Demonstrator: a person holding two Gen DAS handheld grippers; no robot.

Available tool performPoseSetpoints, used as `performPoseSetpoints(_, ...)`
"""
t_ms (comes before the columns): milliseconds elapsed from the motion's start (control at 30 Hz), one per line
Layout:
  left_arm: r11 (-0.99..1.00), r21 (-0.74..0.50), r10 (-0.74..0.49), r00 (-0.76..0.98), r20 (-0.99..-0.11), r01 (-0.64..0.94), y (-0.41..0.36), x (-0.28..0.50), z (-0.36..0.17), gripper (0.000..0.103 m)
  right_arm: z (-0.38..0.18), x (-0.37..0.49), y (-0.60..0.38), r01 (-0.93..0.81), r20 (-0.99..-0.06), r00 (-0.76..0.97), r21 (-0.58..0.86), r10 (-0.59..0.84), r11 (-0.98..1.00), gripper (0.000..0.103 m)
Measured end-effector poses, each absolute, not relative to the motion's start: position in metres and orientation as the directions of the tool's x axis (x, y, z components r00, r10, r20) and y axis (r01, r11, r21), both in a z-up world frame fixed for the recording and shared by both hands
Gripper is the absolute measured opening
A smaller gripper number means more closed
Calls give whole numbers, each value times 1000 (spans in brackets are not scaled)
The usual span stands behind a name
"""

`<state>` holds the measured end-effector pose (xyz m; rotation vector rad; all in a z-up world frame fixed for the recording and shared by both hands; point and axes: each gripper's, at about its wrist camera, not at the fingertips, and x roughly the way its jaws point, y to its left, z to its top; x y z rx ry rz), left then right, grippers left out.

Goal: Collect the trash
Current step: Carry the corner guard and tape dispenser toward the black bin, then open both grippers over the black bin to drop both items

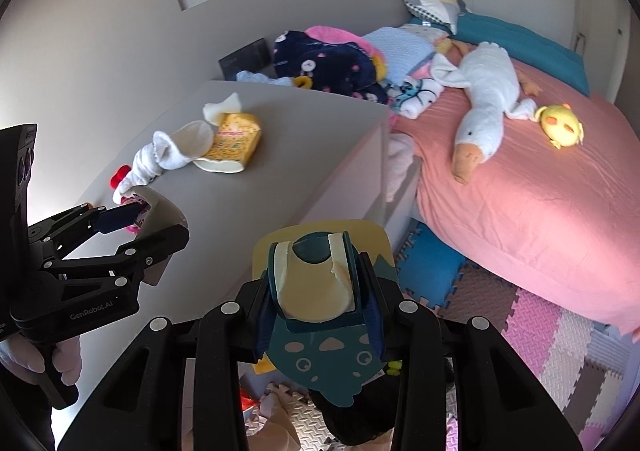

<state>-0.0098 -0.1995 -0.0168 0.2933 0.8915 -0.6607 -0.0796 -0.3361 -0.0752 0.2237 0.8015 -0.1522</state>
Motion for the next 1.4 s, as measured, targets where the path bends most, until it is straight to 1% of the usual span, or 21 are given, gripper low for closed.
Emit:
performPoseSetpoints(633, 593, -36, -479, 317, -819, 804, -268, -47, -27, 60, -83, -140, -390, 406, -729, 662, 159, -170, 900, 39)
performPoseSetpoints(933, 508, -68, -481, 217, -849, 859, -290, -67, -40, 61, -89, -162, -410, 461, -753, 633, 179, -181, 869, 39)
performPoseSetpoints(967, 505, -70, -474, 208, -856, 860, -290, -67, -41, 63, -90, -163, -410, 469, -759, 625, 181, -180, 865, 42)
performPoseSetpoints(1033, 519, -81, -459, 197, -866, 851, -289, -65, -44, 75, -91, -169, -414, 506, -754, 618, 167, -221, 846, 63)
performPoseSetpoints(1067, 531, -86, -457, 200, -867, 843, -287, -63, -45, 79, -90, -172, -414, 529, -748, 612, 146, -256, 836, 67)
performPoseSetpoints(1133, 549, -89, -454, 207, -867, 831, -282, -60, -45, 80, -88, -177, -416, 561, -738, 599, 111, -309, 820, 77)
performPoseSetpoints(1200, 572, -83, -446, 224, -867, 816, -279, -55, -45, 82, -86, -180, -418, 571, -726, 605, 109, -327, 813, 79)
performPoseSetpoints(1333, 593, -77, -440, 242, -865, 802, -271, -48, -44, 82, -84, -182, -420, 570, -703, 630, 132, -329, 811, 79)
performPoseSetpoints(1400, 598, -72, -435, 248, -866, 798, -268, -46, -43, 82, -83, -182, -420, 569, -689, 647, 149, -328, 809, 83)
